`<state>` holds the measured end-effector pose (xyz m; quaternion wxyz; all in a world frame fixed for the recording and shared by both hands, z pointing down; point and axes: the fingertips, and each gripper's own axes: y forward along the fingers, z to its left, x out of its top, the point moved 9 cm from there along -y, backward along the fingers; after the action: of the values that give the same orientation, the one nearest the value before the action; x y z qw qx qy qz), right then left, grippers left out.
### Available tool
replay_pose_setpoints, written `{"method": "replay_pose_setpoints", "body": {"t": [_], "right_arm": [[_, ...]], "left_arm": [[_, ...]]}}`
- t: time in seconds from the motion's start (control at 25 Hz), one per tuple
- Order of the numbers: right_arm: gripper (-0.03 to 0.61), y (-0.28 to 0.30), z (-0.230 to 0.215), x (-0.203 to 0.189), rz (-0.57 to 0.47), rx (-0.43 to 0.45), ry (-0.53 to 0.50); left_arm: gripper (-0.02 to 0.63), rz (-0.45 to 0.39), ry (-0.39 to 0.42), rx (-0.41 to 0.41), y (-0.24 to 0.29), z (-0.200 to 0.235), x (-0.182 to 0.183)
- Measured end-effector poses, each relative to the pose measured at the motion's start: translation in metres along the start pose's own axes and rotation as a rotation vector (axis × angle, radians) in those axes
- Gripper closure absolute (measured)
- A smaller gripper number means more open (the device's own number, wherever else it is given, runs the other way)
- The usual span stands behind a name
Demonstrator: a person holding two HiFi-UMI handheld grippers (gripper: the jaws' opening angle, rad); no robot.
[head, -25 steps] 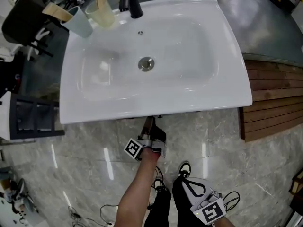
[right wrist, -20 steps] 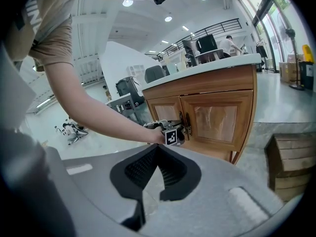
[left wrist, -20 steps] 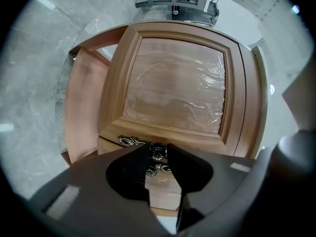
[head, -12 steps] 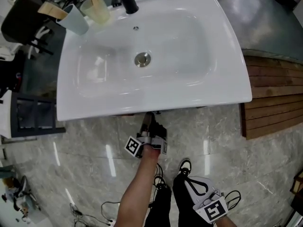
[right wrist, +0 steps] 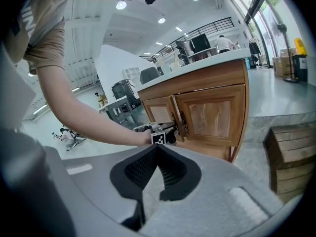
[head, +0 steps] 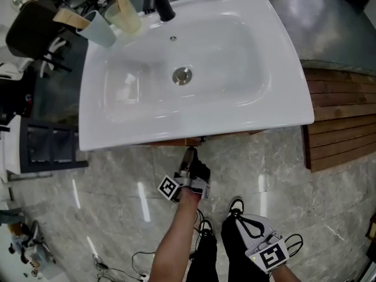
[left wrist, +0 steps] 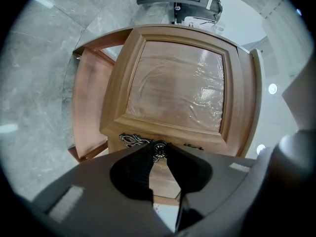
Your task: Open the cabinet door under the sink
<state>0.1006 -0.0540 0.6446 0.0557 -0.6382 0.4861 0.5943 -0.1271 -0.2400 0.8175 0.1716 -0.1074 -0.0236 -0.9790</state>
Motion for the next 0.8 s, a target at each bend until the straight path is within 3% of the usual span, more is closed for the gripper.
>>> {"method": "replay_pose_setpoints", "body": {"t": [0.8], "right_arm": [[0.577, 0.013, 0.079, -0.022, -0.031, -0.052, 0.010]], "left_arm": [[0.512, 0.277, 0.042, 0.040, -0.105, -0.001, 0.028]]}}
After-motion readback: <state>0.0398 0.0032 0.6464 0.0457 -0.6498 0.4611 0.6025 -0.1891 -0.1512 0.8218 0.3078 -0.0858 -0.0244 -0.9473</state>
